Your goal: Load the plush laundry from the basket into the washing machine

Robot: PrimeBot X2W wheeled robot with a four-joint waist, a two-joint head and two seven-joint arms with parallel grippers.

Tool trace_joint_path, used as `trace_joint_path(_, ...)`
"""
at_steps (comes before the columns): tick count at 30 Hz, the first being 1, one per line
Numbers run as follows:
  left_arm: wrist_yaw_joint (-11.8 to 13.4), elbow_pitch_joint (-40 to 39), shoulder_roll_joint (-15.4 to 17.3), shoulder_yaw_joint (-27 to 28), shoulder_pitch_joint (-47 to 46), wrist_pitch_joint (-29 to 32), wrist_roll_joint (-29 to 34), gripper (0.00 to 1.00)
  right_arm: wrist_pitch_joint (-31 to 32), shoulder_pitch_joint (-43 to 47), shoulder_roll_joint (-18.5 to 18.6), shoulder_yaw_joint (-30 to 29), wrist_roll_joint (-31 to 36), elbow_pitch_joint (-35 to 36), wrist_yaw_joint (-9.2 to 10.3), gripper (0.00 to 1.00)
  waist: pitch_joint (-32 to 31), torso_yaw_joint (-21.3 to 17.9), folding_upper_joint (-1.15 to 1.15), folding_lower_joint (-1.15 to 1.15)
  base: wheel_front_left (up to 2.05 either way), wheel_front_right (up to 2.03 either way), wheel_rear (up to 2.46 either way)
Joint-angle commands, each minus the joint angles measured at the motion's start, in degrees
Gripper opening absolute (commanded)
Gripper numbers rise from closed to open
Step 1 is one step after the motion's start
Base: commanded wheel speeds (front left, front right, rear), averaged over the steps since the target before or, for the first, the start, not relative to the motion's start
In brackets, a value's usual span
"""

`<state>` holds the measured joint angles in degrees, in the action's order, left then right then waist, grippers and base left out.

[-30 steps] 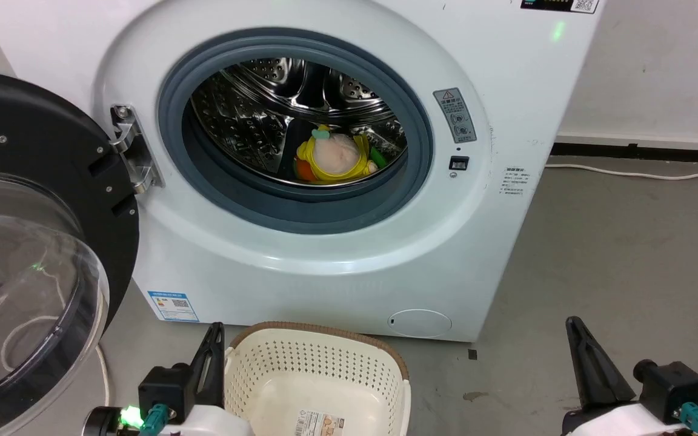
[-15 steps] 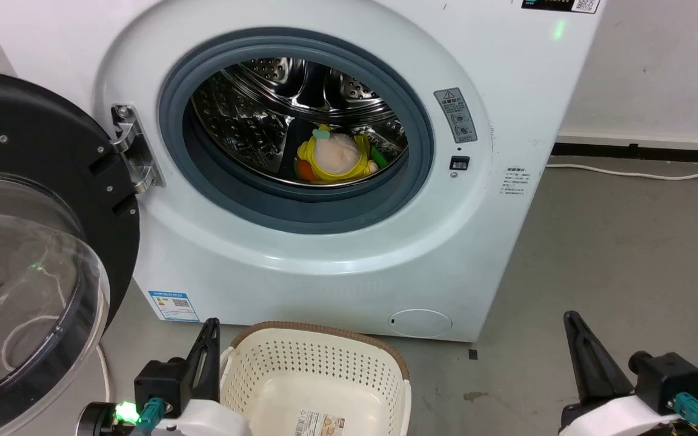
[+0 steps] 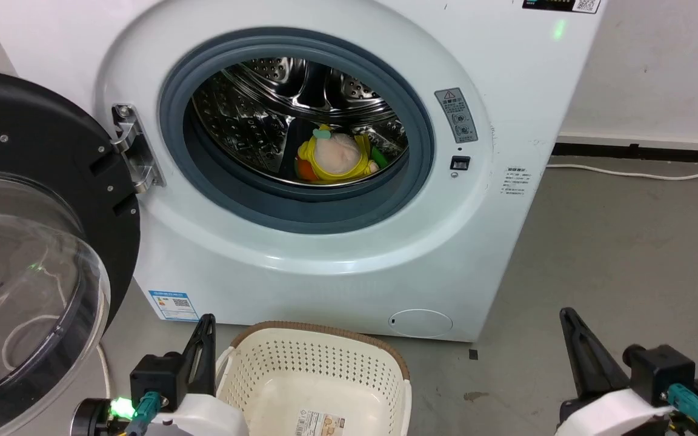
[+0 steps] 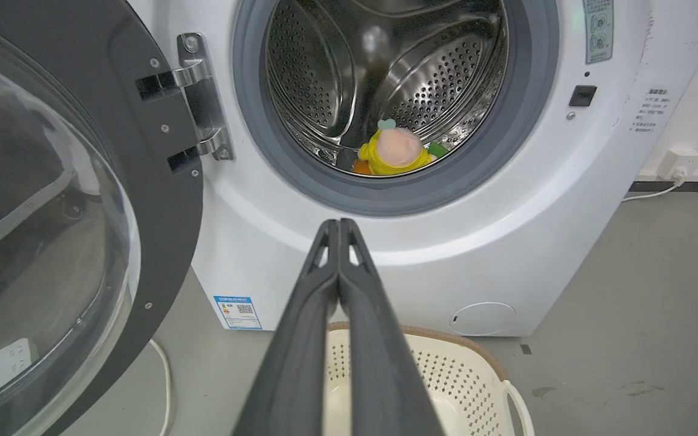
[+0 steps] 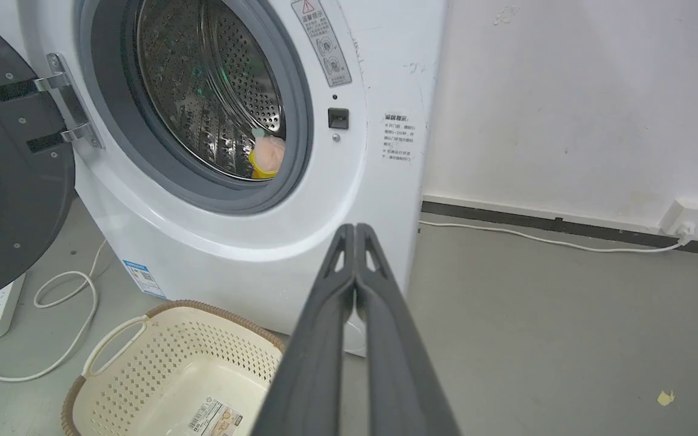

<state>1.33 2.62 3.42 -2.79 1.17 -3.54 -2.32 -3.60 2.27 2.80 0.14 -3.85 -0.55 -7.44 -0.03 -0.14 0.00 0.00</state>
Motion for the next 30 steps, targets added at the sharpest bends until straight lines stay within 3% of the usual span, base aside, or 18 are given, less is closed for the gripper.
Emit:
trace_joint_path(1,-0.21,-0.48,-0.08,0.38,-0.68,0.19,0.55,0.00,0.23,-0.92,0.06,-0.10,0.66,0.30,-0.03,0.00,0.00,0.01,0.00,0.00,0.00,0.00,0.00)
trace_joint_path(30,-1.33,-2.62,-0.54,2.79,-1.17,3.54,2.32,0.00,3.60,-2.27,0.08,-0.14,3.85,0.55,-0.05,0.00,0.03,0.14,0.00,0.00,0.00,0.00,0.00)
